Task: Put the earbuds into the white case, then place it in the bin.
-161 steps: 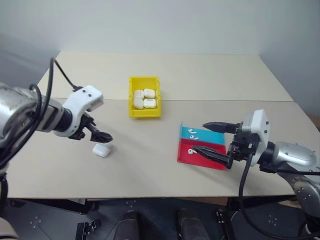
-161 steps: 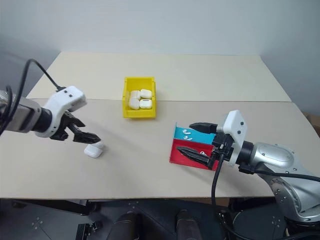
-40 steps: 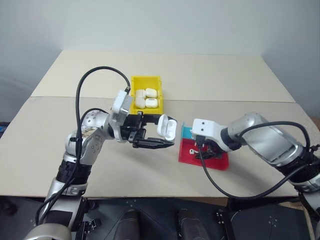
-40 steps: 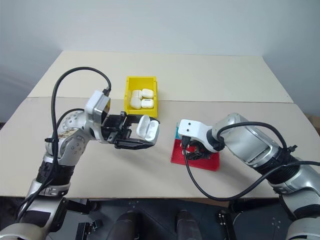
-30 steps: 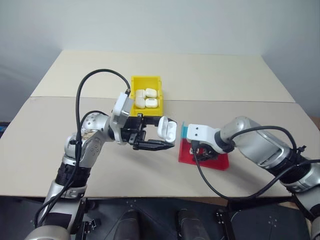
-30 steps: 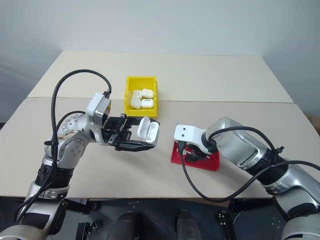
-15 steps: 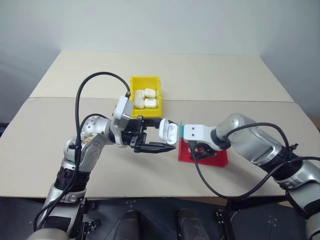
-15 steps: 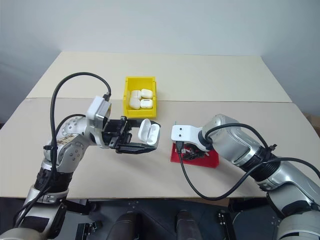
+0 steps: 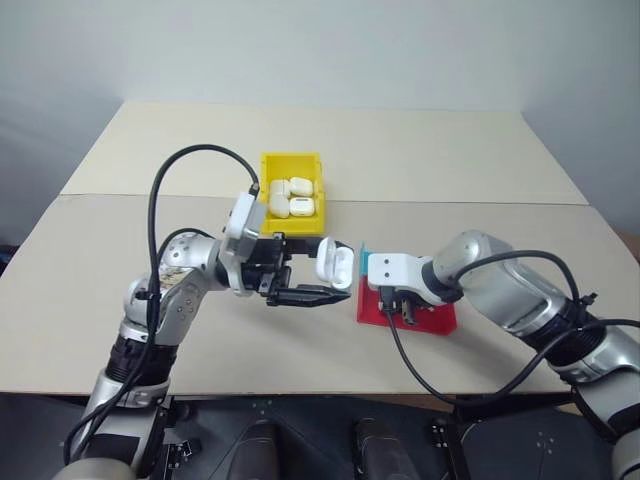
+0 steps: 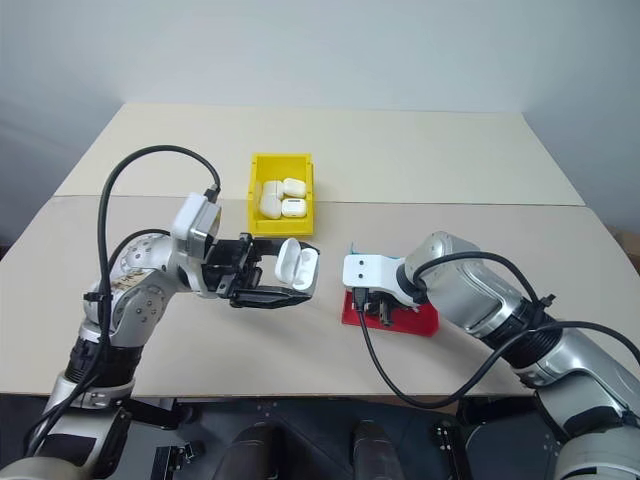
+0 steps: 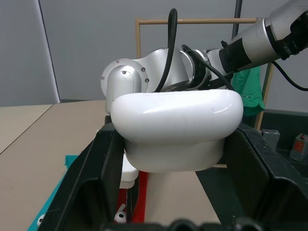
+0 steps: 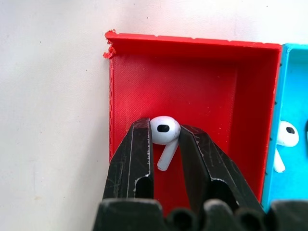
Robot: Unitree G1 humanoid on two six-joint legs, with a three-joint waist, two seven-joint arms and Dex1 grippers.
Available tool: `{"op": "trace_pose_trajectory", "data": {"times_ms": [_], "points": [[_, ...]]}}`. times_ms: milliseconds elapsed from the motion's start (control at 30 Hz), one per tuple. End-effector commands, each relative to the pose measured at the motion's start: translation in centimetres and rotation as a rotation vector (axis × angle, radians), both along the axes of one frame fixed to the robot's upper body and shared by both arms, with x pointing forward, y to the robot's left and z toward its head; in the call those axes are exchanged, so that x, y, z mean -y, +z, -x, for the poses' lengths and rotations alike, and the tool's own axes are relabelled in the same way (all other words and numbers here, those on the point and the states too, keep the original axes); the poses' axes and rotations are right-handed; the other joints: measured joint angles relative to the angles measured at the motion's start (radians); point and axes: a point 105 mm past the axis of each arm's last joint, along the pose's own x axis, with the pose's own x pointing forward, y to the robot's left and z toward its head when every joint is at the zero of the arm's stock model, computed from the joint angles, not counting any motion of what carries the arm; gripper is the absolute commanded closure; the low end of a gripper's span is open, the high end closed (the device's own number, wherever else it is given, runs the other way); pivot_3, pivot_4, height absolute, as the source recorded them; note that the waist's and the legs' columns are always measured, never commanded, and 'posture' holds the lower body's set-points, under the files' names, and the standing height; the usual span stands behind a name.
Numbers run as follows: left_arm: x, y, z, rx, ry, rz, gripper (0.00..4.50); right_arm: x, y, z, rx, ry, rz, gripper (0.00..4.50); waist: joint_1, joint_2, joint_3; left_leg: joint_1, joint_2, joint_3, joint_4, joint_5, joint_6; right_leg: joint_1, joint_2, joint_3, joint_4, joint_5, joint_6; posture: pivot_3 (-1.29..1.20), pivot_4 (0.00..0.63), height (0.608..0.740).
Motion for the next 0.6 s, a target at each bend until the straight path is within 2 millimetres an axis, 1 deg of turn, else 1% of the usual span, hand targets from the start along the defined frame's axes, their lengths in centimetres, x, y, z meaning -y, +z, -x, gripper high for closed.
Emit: {"op": "trace_pose_trajectory", "data": {"times_ms": [33,133,233,267,333,433,467,500,600], "points": [[-0.2,1.0,0.4,0.040,-0.013,0.013,1.70,0.2,1.6,0.0,0.016,-0.055,-0.072,3.87,0.000,0.000,0.000,0.000,0.000,0.000,0.000,0.000,0.000,0.000,0.000,0.000,0.000,0.000,0.000,0.00,0.150,0.740],[-0.5,1.2,0.4,0.041,-0.013,0.006,1.70,0.2,4.7,0.5,0.018,-0.109,-0.223,3.87,0.001,0.000,0.000,-0.001,0.000,0.000,0.000,0.000,0.000,-0.001,0.000,0.000,0.000,0.000,0.000,0.00,0.150,0.740],[-0.7,1.6,0.1,0.029,-0.004,0.004,1.70,0.1,8.8,1.3,0.042,-0.152,-0.472,3.87,0.002,0.000,0.000,-0.002,0.000,0.000,0.000,0.000,0.000,-0.001,0.000,0.000,0.000,0.000,0.000,0.00,0.150,0.740],[-0.7,1.7,0.0,0.025,0.001,0.000,1.70,0.2,10.2,1.5,0.080,-0.164,-0.566,3.87,0.002,0.000,0.000,-0.002,0.000,-0.001,0.000,0.000,0.000,-0.001,0.000,-0.001,0.000,0.000,0.000,0.00,0.150,0.740],[-0.7,1.8,-0.2,0.011,0.006,-0.011,1.70,0.5,12.1,2.0,0.152,-0.165,-0.709,3.87,0.002,0.000,0.000,-0.002,0.000,-0.002,-0.001,0.000,0.000,-0.001,0.000,-0.001,0.000,0.000,0.000,0.00,0.150,0.740],[-0.3,2.2,-0.7,-0.009,0.009,-0.017,1.70,0.3,15.3,3.7,0.310,-0.072,-0.961,3.87,0.008,0.000,0.000,-0.002,0.000,-0.003,-0.001,0.000,0.000,0.000,0.000,-0.002,-0.001,0.000,0.000,0.00,0.150,0.740],[0.0,2.3,-0.9,-0.017,0.006,-0.023,1.70,0.2,16.2,4.3,0.350,-0.048,-1.038,3.87,0.008,0.000,0.000,-0.002,0.000,-0.003,-0.001,0.000,0.000,0.000,0.000,-0.002,0.000,0.000,0.000,0.00,0.150,0.740],[0.1,2.4,-1.0,-0.023,0.004,-0.029,1.70,0.1,16.7,4.6,0.370,-0.036,-1.085,3.87,0.008,0.000,0.000,-0.002,0.000,-0.003,-0.001,0.000,0.000,0.000,0.000,-0.002,0.000,0.000,0.000,0.00,0.150,0.740],[0.6,2.6,-1.2,-0.020,-0.013,-0.031,1.70,-0.7,18.0,5.4,0.349,-0.010,-1.229,3.87,0.001,0.001,0.000,-0.002,0.000,-0.003,-0.001,0.000,0.000,0.000,0.000,-0.002,0.000,0.000,0.000,0.00,0.150,0.740]]}}
